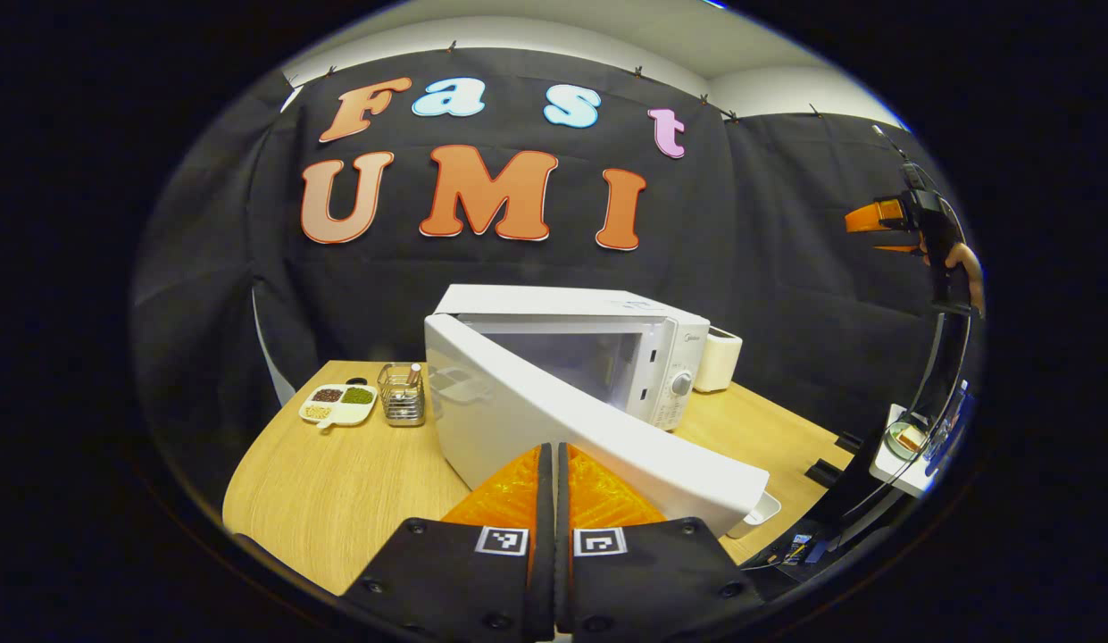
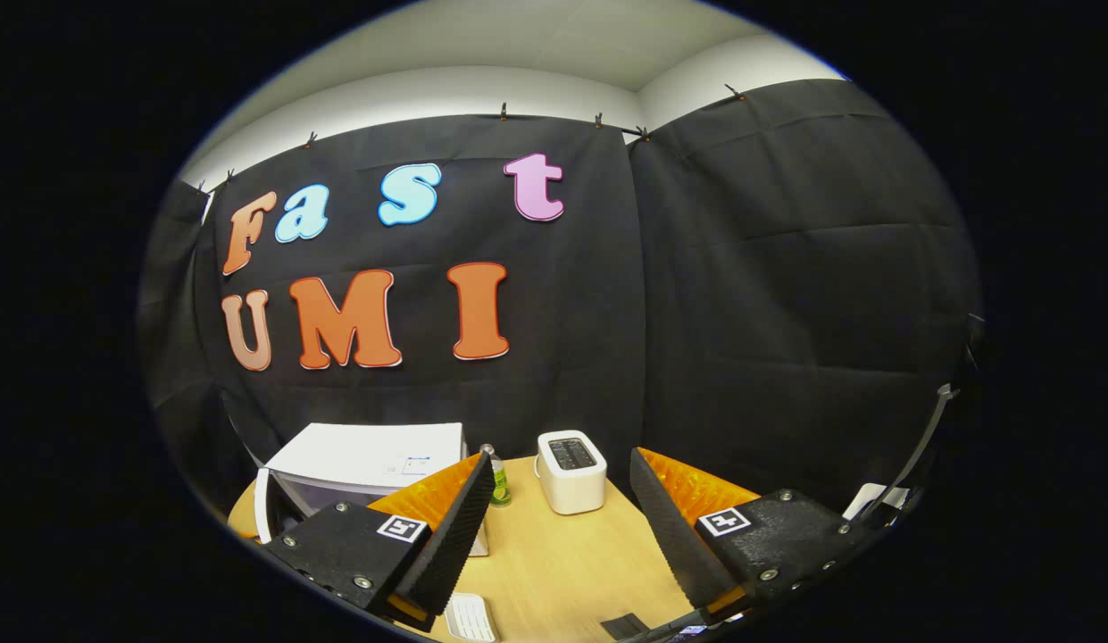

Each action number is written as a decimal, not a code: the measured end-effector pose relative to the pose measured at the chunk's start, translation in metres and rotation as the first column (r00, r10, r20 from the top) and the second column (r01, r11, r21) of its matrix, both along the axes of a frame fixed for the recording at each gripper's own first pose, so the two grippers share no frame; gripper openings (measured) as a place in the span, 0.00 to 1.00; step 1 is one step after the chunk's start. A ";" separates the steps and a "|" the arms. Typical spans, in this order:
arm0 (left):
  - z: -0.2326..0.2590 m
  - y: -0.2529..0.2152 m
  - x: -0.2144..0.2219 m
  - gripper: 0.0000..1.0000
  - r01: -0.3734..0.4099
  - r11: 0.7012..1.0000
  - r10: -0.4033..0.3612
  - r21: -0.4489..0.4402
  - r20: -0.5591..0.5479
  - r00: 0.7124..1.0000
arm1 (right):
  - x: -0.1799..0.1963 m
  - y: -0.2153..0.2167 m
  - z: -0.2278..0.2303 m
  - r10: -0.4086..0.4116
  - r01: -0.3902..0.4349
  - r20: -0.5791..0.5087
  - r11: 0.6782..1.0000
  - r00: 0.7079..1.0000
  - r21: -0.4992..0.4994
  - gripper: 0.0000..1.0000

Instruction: Open the microwave oven with the left hand, put the food in, and close the microwave oven.

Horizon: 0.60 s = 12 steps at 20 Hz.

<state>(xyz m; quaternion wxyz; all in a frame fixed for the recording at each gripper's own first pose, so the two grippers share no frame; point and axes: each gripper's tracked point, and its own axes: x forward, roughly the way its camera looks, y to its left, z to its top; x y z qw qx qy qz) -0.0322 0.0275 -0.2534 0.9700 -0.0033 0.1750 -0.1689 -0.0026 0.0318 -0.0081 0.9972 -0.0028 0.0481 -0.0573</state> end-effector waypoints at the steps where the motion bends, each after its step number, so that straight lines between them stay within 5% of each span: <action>1: 0.001 -0.007 0.004 0.05 0.009 1.000 -0.009 -0.007 -0.001 1.000 | 0.002 -0.007 0.001 -0.010 0.010 0.002 1.000 1.000 0.004 0.95; 12: 0.006 -0.084 0.068 0.05 0.045 0.999 -0.046 0.027 0.028 0.999 | 0.042 -0.073 0.001 -0.079 0.079 -0.004 0.996 0.997 0.041 0.95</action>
